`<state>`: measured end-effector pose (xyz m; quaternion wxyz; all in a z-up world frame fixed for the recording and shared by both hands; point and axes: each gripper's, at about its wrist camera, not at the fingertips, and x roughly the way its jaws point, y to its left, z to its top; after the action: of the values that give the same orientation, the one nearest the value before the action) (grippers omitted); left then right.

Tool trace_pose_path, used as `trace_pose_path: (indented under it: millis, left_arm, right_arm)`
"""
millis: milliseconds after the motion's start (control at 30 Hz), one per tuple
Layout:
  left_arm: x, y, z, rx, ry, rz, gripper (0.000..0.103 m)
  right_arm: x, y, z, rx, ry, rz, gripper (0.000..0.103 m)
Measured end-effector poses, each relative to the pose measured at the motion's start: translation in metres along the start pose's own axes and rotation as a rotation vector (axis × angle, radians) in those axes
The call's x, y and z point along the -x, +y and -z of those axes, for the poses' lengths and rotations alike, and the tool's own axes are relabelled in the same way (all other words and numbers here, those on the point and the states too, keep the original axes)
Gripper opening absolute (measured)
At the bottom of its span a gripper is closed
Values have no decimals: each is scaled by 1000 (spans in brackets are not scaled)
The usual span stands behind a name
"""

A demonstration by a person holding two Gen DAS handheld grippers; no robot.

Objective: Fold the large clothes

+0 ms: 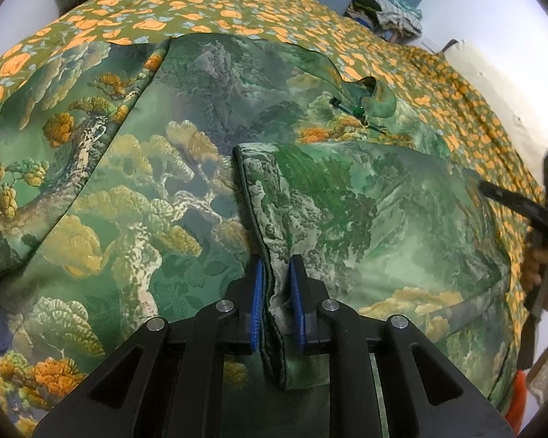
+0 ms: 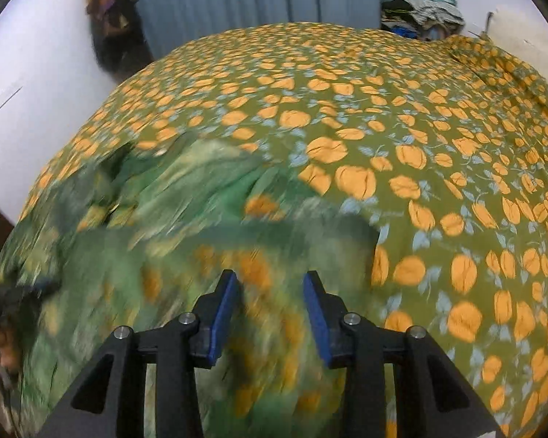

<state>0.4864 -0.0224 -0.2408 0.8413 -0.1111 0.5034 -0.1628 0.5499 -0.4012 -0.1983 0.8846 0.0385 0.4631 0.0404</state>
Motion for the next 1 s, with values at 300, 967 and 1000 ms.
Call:
trace_pose_path:
  millis: [300, 967, 1000]
  left_arm:
    - [1, 3, 5, 2, -8, 7, 16]
    - [1, -11, 1, -43, -5, -63, 17]
    - [4, -12, 1, -46, -6, -69, 19]
  right_arm:
    - [-28, -5, 14, -55, 63, 5, 38]
    - [17, 19, 109, 40, 96, 4, 37]
    - [18, 20, 108, 37, 92, 13, 38]
